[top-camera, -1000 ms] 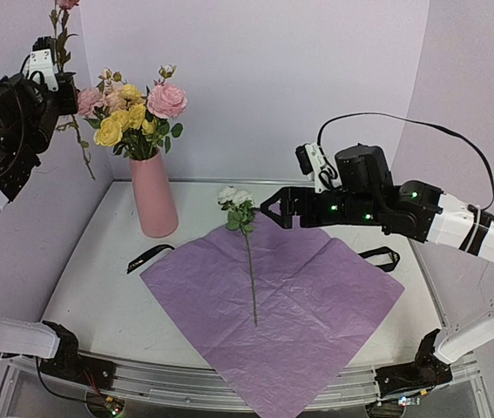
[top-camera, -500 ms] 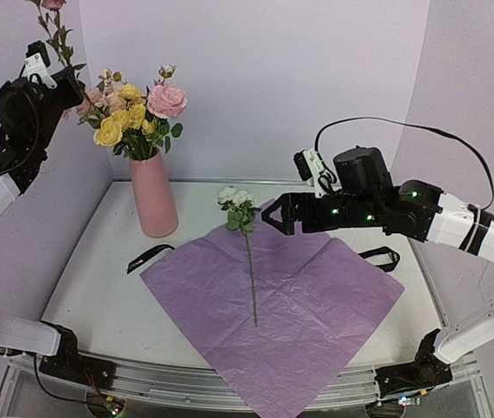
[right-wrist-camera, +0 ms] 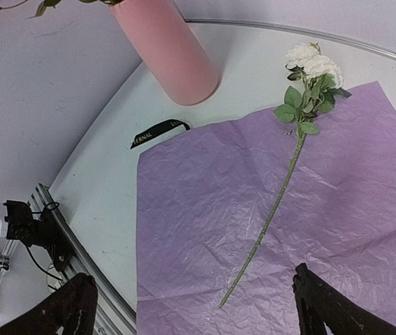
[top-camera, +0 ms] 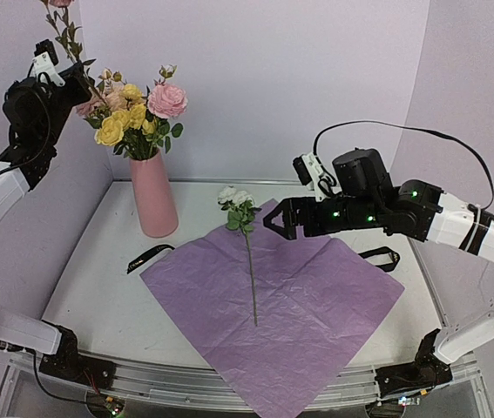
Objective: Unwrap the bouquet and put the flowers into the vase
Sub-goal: Insert the fake flower into the vase.
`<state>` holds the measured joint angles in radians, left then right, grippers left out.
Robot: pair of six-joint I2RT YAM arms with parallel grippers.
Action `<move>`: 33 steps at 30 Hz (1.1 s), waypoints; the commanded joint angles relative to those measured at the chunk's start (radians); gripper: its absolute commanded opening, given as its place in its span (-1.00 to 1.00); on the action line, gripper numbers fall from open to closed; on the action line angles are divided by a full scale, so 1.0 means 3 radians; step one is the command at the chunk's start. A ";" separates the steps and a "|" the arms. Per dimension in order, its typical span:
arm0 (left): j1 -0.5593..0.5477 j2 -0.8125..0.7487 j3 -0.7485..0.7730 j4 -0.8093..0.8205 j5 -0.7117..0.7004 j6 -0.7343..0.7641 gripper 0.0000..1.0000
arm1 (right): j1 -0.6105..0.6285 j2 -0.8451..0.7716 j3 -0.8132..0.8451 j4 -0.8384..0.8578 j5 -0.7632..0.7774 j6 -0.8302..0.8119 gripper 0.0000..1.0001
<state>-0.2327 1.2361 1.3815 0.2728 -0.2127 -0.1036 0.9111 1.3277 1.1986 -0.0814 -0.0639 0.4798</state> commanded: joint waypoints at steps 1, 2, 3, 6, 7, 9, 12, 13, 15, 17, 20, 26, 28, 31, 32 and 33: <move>0.0020 0.0059 0.0184 0.0168 0.0099 0.0183 -1.00 | -0.0029 -0.0095 0.0190 -0.0065 -0.0051 -0.0101 0.97; 0.0019 0.0067 0.0187 0.0165 0.0100 0.0204 -1.00 | -0.0032 -0.0089 0.0205 -0.0074 -0.0059 -0.0114 0.97; 0.0019 0.0071 0.0180 0.0165 0.0103 0.0212 -1.00 | -0.0037 -0.0083 0.0217 -0.0083 -0.0067 -0.0127 0.97; 0.0019 0.0085 0.0150 0.0164 0.0114 0.0242 -1.00 | -0.0049 -0.0063 0.0260 -0.0122 -0.0078 -0.0168 0.97; 0.0019 0.0096 0.0136 0.0164 0.0121 0.0253 -1.00 | -0.0052 -0.0058 0.0271 -0.0132 -0.0077 -0.0182 0.97; 0.0019 0.0120 0.0109 0.0162 0.0148 0.0280 -1.00 | -0.0061 -0.0049 0.0284 -0.0147 -0.0078 -0.0198 0.97; 0.0021 0.0166 0.0054 0.0164 0.0190 0.0285 -1.00 | -0.0076 -0.0035 0.0299 -0.0158 -0.0074 -0.0208 0.97; 0.0019 0.0177 0.0033 0.0164 0.0216 0.0287 -1.00 | -0.0083 -0.0028 0.0304 -0.0163 -0.0073 -0.0206 0.97; 0.0020 0.0202 -0.0014 0.0164 0.0245 0.0280 -1.00 | -0.0091 -0.0005 0.0317 -0.0163 -0.0072 -0.0208 0.97; 0.0021 0.0234 -0.0054 0.0165 0.0256 0.0278 -1.00 | -0.0102 0.0023 0.0342 -0.0168 -0.0076 -0.0208 0.97; 0.0020 0.0285 -0.0092 0.0164 0.0274 0.0298 -1.00 | -0.0119 0.0068 0.0374 -0.0168 -0.0080 -0.0208 0.97; 0.0021 0.0362 -0.0158 0.0164 0.0346 0.0271 -1.00 | -0.0136 0.0146 0.0402 -0.0166 -0.0097 -0.0185 0.97; 0.0019 0.0382 -0.0202 0.0164 0.0359 0.0239 -0.94 | -0.0141 0.0168 0.0406 -0.0168 -0.0102 -0.0178 0.97; 0.0020 0.0417 -0.0241 0.0164 0.0384 0.0209 -0.88 | -0.0150 0.0199 0.0422 -0.0165 -0.0109 -0.0178 0.97; 0.0019 0.0426 -0.0247 0.0164 0.0392 0.0201 -0.87 | -0.0152 0.0208 0.0429 -0.0167 -0.0112 -0.0181 0.97; 0.0019 0.0439 -0.0247 0.0164 0.0399 0.0194 -0.86 | -0.0156 0.0218 0.0440 -0.0164 -0.0118 -0.0181 0.97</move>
<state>-0.2317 1.3579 1.3128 0.2813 -0.1195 -0.0292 0.8718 1.3808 1.2808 -0.1295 -0.0879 0.4305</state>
